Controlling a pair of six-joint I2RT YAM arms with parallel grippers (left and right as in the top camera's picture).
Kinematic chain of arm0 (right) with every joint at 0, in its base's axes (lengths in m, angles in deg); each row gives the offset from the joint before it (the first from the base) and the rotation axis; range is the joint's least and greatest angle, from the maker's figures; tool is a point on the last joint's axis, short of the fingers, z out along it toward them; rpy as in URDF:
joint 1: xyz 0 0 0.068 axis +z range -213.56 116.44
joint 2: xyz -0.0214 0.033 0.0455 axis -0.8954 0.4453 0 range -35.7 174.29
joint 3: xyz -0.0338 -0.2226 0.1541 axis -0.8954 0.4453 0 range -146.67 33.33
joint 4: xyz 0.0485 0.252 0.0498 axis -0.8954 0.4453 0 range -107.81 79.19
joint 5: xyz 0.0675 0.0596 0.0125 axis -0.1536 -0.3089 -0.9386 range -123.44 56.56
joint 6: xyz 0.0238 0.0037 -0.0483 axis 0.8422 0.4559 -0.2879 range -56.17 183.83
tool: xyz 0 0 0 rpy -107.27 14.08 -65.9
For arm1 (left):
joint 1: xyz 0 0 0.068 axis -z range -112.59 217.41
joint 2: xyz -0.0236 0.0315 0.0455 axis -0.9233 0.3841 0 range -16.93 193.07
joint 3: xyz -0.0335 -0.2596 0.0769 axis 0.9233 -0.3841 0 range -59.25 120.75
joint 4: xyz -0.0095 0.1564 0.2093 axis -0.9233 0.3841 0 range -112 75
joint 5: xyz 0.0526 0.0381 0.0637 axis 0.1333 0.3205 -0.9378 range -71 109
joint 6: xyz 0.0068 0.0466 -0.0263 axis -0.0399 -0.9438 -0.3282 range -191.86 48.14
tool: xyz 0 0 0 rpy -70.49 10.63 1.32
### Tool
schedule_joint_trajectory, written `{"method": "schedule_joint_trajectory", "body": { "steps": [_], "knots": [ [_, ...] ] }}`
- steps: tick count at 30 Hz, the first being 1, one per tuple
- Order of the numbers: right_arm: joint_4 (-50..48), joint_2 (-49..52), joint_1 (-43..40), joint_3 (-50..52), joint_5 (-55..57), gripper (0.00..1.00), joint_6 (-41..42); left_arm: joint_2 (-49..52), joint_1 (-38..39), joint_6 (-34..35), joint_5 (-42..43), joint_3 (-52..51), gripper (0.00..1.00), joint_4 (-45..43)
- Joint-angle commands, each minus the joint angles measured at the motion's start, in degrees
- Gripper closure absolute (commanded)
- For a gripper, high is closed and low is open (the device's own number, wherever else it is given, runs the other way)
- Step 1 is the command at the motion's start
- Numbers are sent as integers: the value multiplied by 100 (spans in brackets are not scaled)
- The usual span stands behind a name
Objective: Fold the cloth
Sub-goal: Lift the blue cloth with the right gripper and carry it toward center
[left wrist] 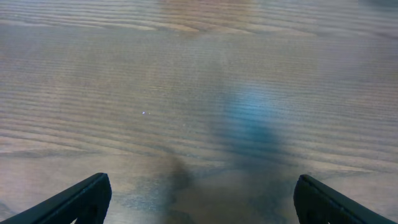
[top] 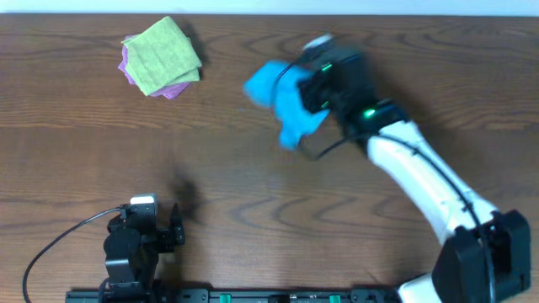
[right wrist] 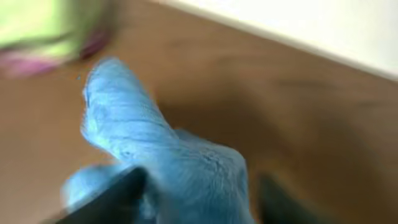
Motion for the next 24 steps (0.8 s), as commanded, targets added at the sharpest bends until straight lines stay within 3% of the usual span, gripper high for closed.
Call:
{"method": "schedule_joint_trajectory", "body": {
  "steps": [1, 10, 12, 16, 24],
  "knots": [
    [-205, 190, -455, 24, 428, 1, 33, -33, 33, -33, -37, -37, 5, 20],
    [289, -31, -544, -17, 374, 1, 109, -33, 33, -35, -39, -37, 5, 20],
    [697, -15, -518, -15, -133, 1, 151, -33, 33, -20, -31, -37, 5, 20],
    [905, 334, -446, -9, -476, 1, 35, -33, 33, 763, 247, -35, 5, -227],
    [619, 1434, -315, -238, -457, 1, -286, 616, 35, 1366, 907, 402, 5, -608]
  ]
}}
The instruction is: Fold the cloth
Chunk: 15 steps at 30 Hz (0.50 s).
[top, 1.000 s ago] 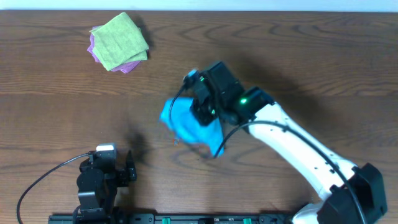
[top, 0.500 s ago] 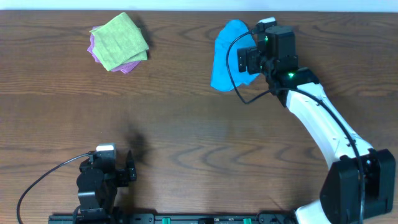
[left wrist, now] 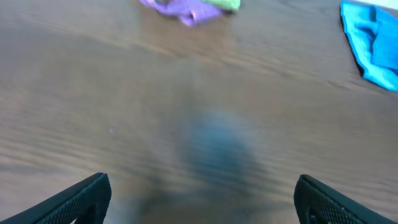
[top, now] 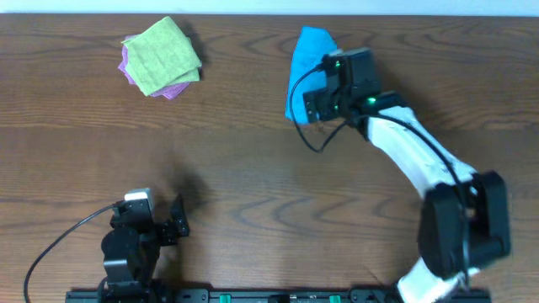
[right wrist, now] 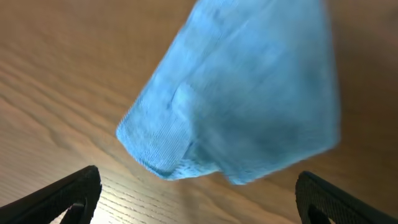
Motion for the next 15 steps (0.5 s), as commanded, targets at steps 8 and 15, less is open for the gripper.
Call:
{"method": "schedule_joint_trajectory", "body": {
  "steps": [8, 15],
  "knots": [
    [-98, 1038, 118, -855, -57, 1, -356, 2719, 35, 332, 527, 2251, 5, 269],
    [-356, 1440, 111, -1038, 31, 4, -356, 4865, 61, 323, 1436, 4002, 5, 739]
  ]
}}
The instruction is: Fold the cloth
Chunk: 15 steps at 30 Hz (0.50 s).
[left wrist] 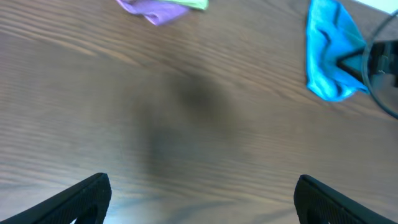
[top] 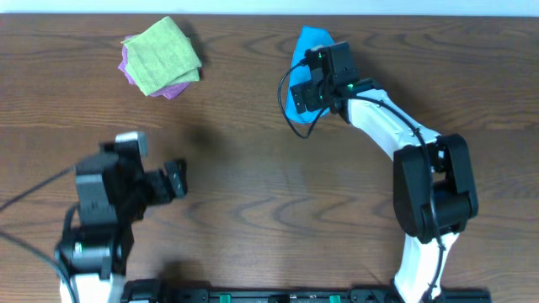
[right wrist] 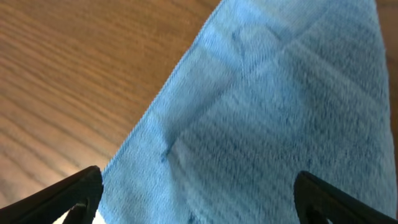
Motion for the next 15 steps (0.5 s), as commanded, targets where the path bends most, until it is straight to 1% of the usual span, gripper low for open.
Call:
{"method": "schedule_joint_trajectory", "body": {
  "steps": [1, 5, 6, 7, 8, 12, 15],
  "knots": [
    [4, 295, 52, -74, 48, 6, -90, 817, 87, 17, 739, 686, 5, 103],
    [2, 424, 55, -74, 48, 10, -87, 1611, 203, 24, 1298, 1075, 5, 59],
    [-9, 435, 55, -74, 50, 12, -87, 1692, 214, 24, 1419, 1078, 5, 22],
    [-48, 446, 50, -74, 72, 17, -87, 1799, 214, 22, 1609, 1078, 5, -42],
    [-83, 474, 46, -74, 109, 20, -87, 1845, 214, 24, 1692, 1078, 5, -68],
    [-105, 603, 20, -74, 120, 24, -87, 1897, 214, 22, 1740, 1078, 5, -96],
    [-109, 671, 20, -74, 129, 37, -83, 1897, 214, 22, 1740, 1078, 5, -92]
  ]
}}
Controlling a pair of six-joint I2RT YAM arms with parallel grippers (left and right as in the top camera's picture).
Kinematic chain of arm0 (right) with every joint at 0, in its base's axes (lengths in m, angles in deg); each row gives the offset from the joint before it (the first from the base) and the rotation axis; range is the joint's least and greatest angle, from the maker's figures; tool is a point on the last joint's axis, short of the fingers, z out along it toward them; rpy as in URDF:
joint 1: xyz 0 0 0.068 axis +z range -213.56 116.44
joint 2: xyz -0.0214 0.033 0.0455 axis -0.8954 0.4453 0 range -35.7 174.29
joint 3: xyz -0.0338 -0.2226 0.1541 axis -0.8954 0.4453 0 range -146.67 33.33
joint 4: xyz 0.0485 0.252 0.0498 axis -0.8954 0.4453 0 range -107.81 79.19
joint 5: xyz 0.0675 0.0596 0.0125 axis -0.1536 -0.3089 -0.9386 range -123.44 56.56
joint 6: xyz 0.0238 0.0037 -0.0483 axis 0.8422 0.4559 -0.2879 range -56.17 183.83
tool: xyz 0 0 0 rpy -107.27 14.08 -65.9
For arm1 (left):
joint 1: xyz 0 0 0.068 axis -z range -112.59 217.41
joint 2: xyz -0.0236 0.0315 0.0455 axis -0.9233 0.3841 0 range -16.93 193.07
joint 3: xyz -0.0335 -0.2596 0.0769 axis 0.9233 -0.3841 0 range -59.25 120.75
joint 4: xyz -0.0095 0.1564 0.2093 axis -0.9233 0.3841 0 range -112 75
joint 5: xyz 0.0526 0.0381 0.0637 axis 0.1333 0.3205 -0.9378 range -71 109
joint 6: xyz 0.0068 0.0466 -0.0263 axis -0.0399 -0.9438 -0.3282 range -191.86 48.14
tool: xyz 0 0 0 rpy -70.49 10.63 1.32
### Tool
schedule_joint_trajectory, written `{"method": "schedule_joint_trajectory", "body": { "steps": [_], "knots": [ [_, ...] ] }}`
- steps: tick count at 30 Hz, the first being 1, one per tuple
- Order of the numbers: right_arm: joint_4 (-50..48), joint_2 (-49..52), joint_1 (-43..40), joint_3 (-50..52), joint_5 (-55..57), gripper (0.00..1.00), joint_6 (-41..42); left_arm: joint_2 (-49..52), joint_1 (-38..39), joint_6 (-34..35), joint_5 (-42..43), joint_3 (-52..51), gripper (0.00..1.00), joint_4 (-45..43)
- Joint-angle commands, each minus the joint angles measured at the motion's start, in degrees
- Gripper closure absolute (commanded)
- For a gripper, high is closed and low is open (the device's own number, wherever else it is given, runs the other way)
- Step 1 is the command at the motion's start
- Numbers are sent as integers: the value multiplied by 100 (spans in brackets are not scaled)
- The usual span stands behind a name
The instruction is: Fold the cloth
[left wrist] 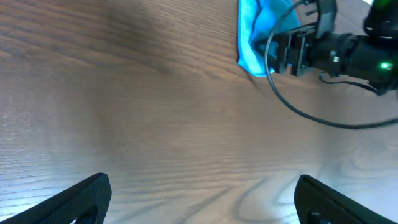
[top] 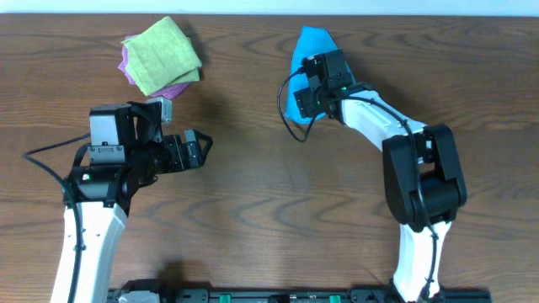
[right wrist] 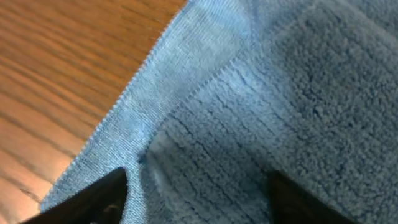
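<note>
The blue cloth (top: 312,40) lies rumpled near the table's far edge, right of centre, and also shows in the left wrist view (left wrist: 250,37). My right gripper (top: 301,94) is down on its near part. In the right wrist view the blue cloth (right wrist: 249,93) fills the frame, with a folded edge running across it. The right gripper (right wrist: 197,202) stands partly open, a finger on either side of flat terry. My left gripper (top: 202,145) hovers open over bare wood at mid left, and in its own view (left wrist: 202,205) nothing is between the fingers.
A green cloth (top: 162,52) lies folded on a purple one (top: 174,87) at the far left of the wooden table (top: 269,194). The right arm's black cable (left wrist: 323,118) loops down beside the blue cloth.
My left arm has moved farther from the front edge and to the right, and its view now takes in the blue cloth and the right gripper. The right gripper sits lower on the cloth, jaws narrower.
First my right gripper held the blue cloth bunched up above the table's middle, while the left arm rested at the front left. Then the cloth lay by the far edge with the right gripper open over it. The left arm then stood higher; now it hovers mid left.
</note>
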Motion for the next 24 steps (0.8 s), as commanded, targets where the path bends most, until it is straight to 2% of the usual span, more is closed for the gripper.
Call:
{"method": "schedule_joint_trajectory", "body": {
  "steps": [1, 5, 11, 17, 24],
  "knots": [
    [-4, 181, 20, -59, 39, 44, -4, -2, 24, 4, 179, 120, 5, -4],
    [-24, 173, 33, -131, 39, 68, -2, -2, 24, 4, 175, 120, 5, -7],
    [142, -44, 72, -363, 39, 97, 2, -2, 24, 4, 175, 118, 5, -4],
    [356, -431, 81, -417, 59, 99, 31, 0, 24, 7, 175, 118, 5, 22],
    [1132, -868, -31, -417, 844, 99, 966, 251, 24, 179, 162, 118, 5, 2]
  ]
}}
